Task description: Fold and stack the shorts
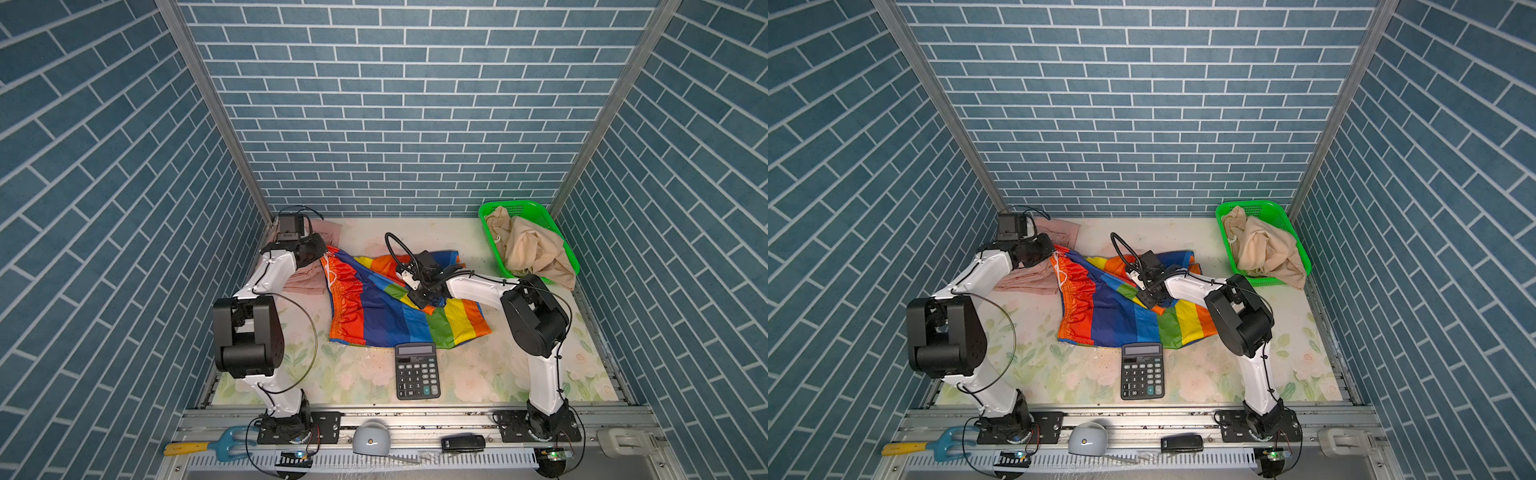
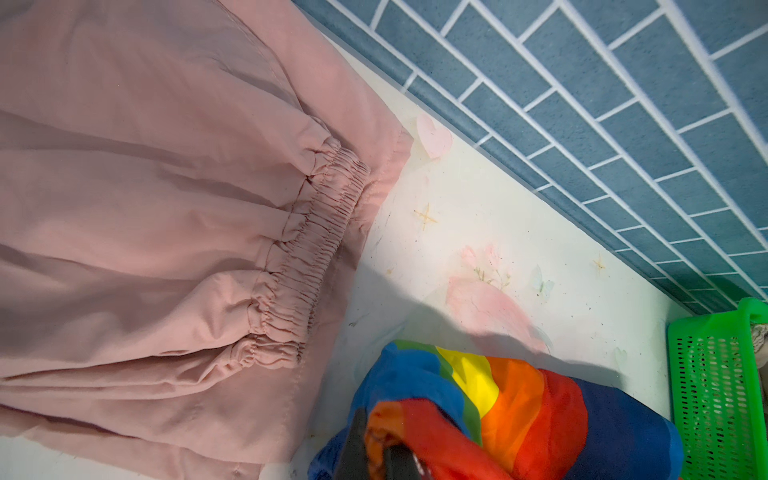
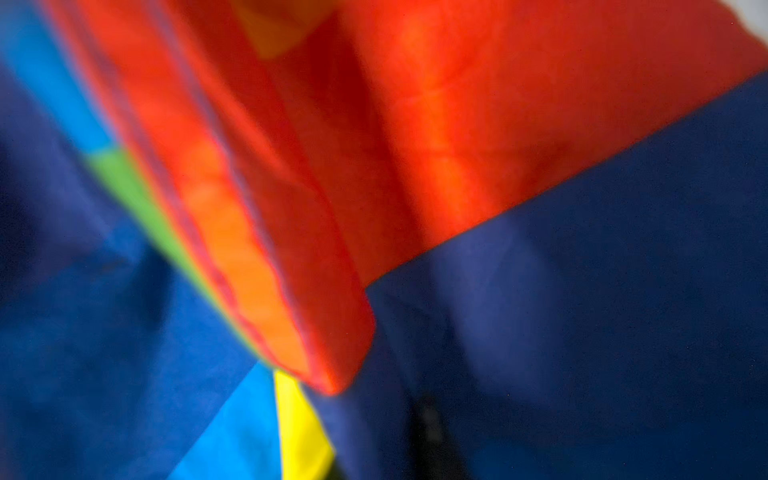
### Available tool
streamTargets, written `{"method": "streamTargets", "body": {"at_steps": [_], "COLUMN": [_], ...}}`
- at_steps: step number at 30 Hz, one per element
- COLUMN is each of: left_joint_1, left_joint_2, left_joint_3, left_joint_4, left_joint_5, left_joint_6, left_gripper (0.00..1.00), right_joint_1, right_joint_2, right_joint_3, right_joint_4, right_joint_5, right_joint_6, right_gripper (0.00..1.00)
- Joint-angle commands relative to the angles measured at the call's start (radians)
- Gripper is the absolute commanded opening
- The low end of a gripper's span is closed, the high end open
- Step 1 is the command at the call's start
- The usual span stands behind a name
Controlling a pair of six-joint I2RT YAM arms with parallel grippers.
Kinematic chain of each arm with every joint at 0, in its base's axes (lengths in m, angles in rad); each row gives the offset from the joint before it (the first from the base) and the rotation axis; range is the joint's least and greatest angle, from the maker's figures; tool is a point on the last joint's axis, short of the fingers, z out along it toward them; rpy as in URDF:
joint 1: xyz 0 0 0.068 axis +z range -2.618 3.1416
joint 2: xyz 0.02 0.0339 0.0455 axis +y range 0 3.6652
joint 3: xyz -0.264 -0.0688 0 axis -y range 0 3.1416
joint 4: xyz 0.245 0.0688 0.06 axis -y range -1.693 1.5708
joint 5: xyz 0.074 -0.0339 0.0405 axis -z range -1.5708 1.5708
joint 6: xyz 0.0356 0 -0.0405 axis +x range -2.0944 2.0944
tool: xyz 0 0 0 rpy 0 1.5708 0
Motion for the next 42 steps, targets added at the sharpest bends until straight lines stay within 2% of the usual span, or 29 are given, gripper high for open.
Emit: {"method": "streamTargets", "body": {"at_steps": [1, 3, 13, 22, 27, 37, 42], "left_joint_1": [0.009, 0.011, 0.018, 0.019, 0.020, 0.020, 0.022], "left_joint_2": [0.009, 0.009, 0.021, 0.020, 0.022, 0.019, 0.017], "left_joint_3": [0.025, 0.026, 0.030, 0.031, 0.033, 0.034, 0.034], "left_joint_4": [0.018, 0.014, 0.024, 0.021, 0.021, 0.018, 0.018], "left_joint_5": [0.002, -0.001, 0.009, 0.010, 0.011, 0.014, 0.016], "left_joint_6": [-0.003, 0.003, -0.005, -0.006, -0.007, -0.004, -0.003], "left_gripper": [0.00, 0.00, 0.00, 0.00, 0.00, 0.00, 0.00], "right_joint_1": [0.011, 0.008, -0.033, -0.057, -0.057, -0.058, -0.058], "right_joint_2": [0.029, 0.027, -0.086, -0.131, -0.141, -0.148, -0.149], "right_joint_3": [0.050, 0.051, -0.104, -0.172, -0.195, -0.204, -0.198], "right_joint_4": [-0.021, -0.030, -0.034, -0.036, -0.038, -0.031, -0.033], "right_joint_5": [0.002, 0.022, 0.041, 0.064, 0.059, 0.051, 0.040], "right_joint_6": [-0.003, -0.009, -0.037, -0.022, -0.019, -0.012, -0.008], "right_gripper": [0.04, 0.00, 0.00, 0.01, 0.09, 0.38, 0.47]}}
